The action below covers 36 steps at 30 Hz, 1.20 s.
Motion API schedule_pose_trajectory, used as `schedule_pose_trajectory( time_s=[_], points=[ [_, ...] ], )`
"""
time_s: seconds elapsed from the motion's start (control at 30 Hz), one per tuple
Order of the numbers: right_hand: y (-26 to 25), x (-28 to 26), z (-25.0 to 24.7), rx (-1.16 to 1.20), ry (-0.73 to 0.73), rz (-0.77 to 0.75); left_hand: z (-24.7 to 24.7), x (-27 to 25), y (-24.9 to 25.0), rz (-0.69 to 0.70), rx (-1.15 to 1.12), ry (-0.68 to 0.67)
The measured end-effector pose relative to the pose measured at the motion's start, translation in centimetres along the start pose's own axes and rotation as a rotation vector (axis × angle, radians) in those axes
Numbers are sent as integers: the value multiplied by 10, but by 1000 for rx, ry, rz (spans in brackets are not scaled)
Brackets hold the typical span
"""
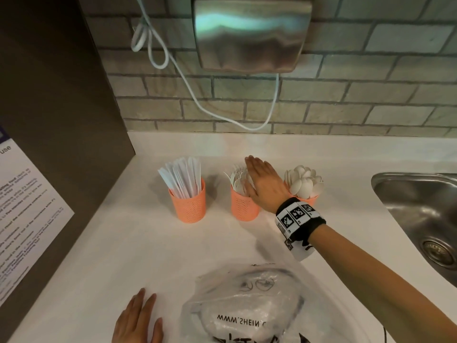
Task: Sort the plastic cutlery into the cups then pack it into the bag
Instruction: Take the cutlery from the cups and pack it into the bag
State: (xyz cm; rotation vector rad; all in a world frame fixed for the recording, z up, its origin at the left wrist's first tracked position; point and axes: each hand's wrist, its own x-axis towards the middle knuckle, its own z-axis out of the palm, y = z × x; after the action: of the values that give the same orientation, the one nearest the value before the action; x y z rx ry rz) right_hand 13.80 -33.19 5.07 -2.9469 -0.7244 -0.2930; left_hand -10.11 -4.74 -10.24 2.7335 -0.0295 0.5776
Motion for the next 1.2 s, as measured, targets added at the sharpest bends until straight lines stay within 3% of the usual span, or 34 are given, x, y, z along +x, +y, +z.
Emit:
schedule_pose_trajectory(
  time_s=[0.13,0.4,0.6,0.67,0.77,0.87,0.97,1.07,1.2],
  points=[
    [-5,-2,9,-39,-25,-73,4,-1,0,-3,-5,2],
    [-5,-4,11,-61,-26,-10,6,0,-2,1,-3,-22],
    [-10,-38,-10,361,189,45,7,-2,-4,1,-21,-33],
    [-11,-60,-19,546,106,86,7,-2,-4,11,-33,-28],
    [-15,-103,-37,718,-239,179,6,-2,-8,39,-35,36],
    [-30,-145,-52,712,-423,109,7,-3,-9,32,-46,49],
    [-62,-172,-51,499,-603,17,6,-4,-6,8,-67,39],
    [-101,-184,-28,258,-635,-43,7,-5,-9,-5,-93,1],
    [-132,-191,10,189,-662,14,5,-7,-11,-24,-120,-71]
  ],
)
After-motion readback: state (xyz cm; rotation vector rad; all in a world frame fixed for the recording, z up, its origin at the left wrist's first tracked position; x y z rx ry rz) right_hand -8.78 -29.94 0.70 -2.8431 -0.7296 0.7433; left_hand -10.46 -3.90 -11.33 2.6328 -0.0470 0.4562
